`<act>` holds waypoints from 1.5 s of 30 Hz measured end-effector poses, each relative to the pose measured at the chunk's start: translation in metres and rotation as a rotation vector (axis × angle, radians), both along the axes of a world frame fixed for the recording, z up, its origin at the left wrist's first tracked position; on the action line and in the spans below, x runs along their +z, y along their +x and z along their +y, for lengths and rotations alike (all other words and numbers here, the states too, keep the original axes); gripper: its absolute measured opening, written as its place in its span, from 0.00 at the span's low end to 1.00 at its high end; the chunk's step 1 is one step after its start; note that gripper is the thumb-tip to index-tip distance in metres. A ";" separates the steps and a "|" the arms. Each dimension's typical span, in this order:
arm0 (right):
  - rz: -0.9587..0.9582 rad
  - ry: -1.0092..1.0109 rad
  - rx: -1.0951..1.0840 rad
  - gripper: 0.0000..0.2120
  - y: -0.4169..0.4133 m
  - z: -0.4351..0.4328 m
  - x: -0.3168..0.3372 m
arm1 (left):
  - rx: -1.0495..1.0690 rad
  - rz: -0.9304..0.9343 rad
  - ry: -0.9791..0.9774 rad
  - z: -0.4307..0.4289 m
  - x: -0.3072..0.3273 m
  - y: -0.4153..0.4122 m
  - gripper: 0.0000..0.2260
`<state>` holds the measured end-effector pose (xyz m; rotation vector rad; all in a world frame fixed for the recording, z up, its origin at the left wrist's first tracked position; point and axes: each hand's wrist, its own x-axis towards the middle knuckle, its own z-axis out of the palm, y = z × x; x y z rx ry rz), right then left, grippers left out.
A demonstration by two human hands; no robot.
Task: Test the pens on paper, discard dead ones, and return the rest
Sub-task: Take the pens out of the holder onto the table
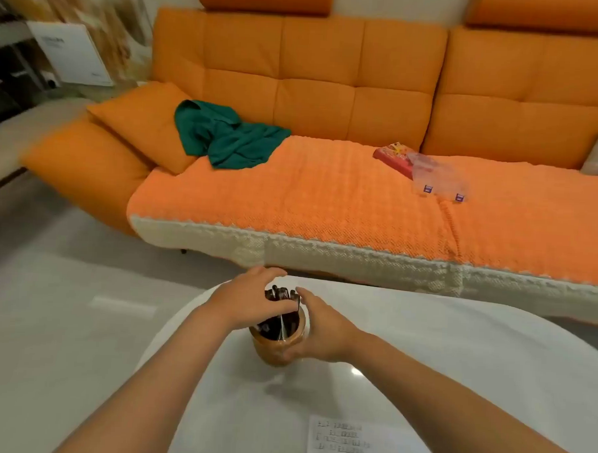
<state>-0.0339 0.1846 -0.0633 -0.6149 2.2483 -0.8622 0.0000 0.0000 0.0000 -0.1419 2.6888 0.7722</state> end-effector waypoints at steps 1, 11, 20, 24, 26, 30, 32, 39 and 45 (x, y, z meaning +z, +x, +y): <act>-0.027 -0.106 -0.024 0.59 0.001 -0.004 -0.008 | -0.008 0.023 0.009 -0.001 -0.006 0.000 0.33; 0.054 -0.466 -0.255 0.44 0.020 -0.010 -0.069 | -0.014 0.274 0.095 0.000 -0.046 0.005 0.14; 0.414 -0.397 -0.228 0.41 0.070 0.056 -0.041 | 0.005 0.522 0.241 0.045 -0.059 0.061 0.16; 0.533 -0.209 -0.177 0.38 0.105 0.095 -0.027 | -0.006 0.546 0.300 0.078 -0.071 0.098 0.14; 0.600 -0.065 -0.147 0.39 0.119 0.114 -0.022 | 0.000 0.549 0.316 0.093 -0.079 0.113 0.14; 0.772 0.213 -0.068 0.41 0.140 0.147 -0.024 | -0.045 0.511 0.255 0.115 -0.096 0.134 0.15; 0.846 0.292 -0.030 0.41 0.146 0.159 -0.029 | -0.063 0.480 0.215 0.124 -0.103 0.141 0.17; 1.027 0.492 0.061 0.42 0.155 0.168 -0.052 | -0.271 0.424 0.008 0.142 -0.132 0.157 0.36; 1.274 0.520 0.137 0.35 0.151 0.166 -0.057 | -0.292 0.466 -0.040 0.153 -0.152 0.145 0.34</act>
